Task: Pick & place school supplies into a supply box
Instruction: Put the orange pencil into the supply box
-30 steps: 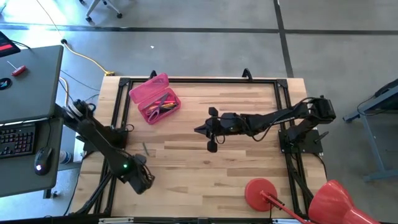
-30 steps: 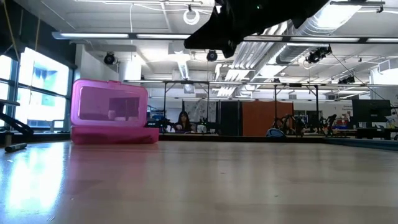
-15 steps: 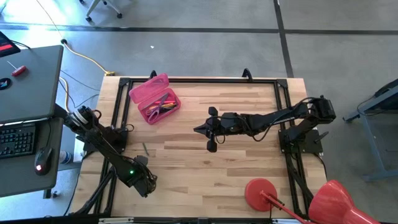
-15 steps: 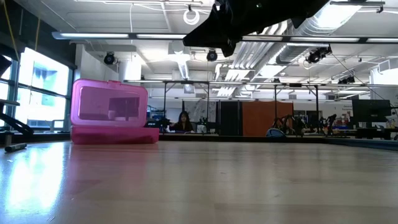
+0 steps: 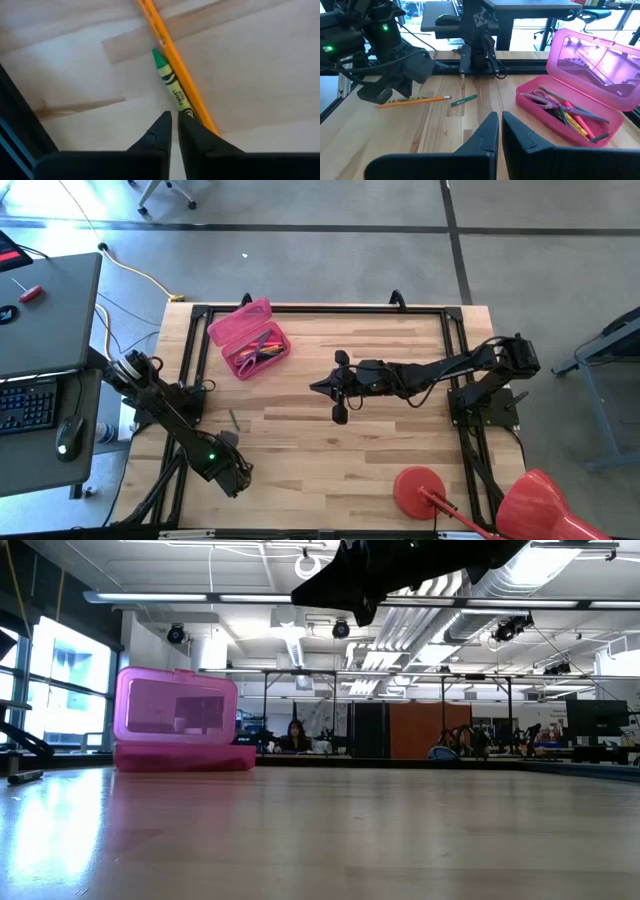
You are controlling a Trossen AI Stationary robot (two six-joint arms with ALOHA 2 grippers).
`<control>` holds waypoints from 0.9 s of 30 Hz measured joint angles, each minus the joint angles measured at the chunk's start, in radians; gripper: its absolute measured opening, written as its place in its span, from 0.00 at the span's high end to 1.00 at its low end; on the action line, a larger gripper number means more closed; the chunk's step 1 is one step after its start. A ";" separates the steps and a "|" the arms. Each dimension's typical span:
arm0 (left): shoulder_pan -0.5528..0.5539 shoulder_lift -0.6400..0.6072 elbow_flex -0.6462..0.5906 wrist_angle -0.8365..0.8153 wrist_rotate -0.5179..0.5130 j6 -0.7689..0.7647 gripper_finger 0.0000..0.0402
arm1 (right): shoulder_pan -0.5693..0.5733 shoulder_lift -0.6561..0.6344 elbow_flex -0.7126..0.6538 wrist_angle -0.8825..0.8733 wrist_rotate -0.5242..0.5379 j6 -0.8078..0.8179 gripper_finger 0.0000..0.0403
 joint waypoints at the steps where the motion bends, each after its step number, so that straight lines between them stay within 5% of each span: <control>1: 0.000 0.000 0.000 0.008 0.003 0.000 0.83 | 0.000 0.000 0.000 0.000 0.000 0.000 1.00; 11: 0.000 -0.001 0.006 0.011 0.016 -0.018 0.71 | 0.000 0.000 0.000 0.000 0.000 -0.002 1.00; 27: 0.001 -0.002 0.038 -0.001 -0.034 -0.047 0.72 | 0.000 0.000 0.000 -0.001 0.000 -0.003 1.00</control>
